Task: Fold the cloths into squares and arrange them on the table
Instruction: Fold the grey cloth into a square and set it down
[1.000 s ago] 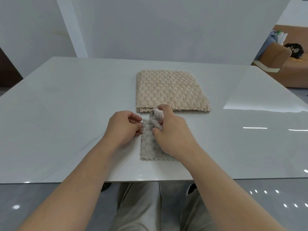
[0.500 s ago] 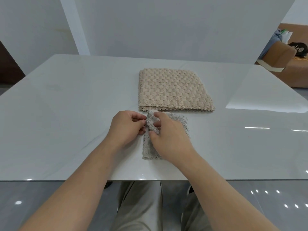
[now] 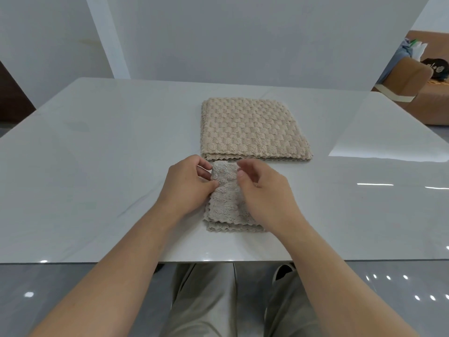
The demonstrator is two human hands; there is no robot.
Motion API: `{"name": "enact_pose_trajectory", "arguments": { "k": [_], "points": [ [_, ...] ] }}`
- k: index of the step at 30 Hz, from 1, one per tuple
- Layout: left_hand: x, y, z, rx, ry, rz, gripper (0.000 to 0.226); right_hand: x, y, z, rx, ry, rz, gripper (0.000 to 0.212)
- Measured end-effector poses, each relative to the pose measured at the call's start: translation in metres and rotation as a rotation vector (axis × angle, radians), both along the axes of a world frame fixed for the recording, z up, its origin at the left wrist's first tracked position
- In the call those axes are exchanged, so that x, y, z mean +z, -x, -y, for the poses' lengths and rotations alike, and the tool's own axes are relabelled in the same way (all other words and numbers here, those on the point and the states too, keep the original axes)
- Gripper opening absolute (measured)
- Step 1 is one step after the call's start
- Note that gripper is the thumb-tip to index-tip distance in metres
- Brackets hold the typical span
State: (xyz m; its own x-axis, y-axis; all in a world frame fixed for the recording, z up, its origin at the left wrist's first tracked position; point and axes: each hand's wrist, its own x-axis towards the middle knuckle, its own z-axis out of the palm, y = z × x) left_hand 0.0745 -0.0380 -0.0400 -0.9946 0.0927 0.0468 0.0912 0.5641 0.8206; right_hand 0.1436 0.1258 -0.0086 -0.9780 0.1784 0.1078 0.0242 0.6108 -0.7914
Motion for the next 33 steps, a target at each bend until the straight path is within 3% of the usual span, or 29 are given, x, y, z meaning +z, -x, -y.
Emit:
{"name": "enact_pose_trajectory", "arguments": {
  "k": [4, 8, 14, 20, 33],
  "points": [
    [0.008, -0.009, -0.006, -0.052, 0.204, -0.243, 0.035, -0.010, 0.004, -0.013, 0.030, -0.372, -0.085, 0.037],
    [0.011, -0.019, -0.027, -0.254, 0.339, -0.457, 0.043, -0.029, 0.011, -0.019, 0.109, -0.476, -0.079, 0.038],
    [-0.018, -0.026, -0.036, -0.415, 0.593, -0.294, 0.054, -0.043, 0.013, -0.024, 0.149, -0.523, 0.059, 0.049],
    [-0.022, -0.027, -0.030, -0.434, 0.674, -0.202, 0.066, -0.044, 0.007, -0.032, 0.157, -0.548, 0.218, 0.060],
    [-0.021, -0.030, -0.029, -0.439, 0.703, -0.153, 0.067, -0.047, -0.012, -0.035, 0.153, -0.602, 0.258, 0.063]
  ]
}}
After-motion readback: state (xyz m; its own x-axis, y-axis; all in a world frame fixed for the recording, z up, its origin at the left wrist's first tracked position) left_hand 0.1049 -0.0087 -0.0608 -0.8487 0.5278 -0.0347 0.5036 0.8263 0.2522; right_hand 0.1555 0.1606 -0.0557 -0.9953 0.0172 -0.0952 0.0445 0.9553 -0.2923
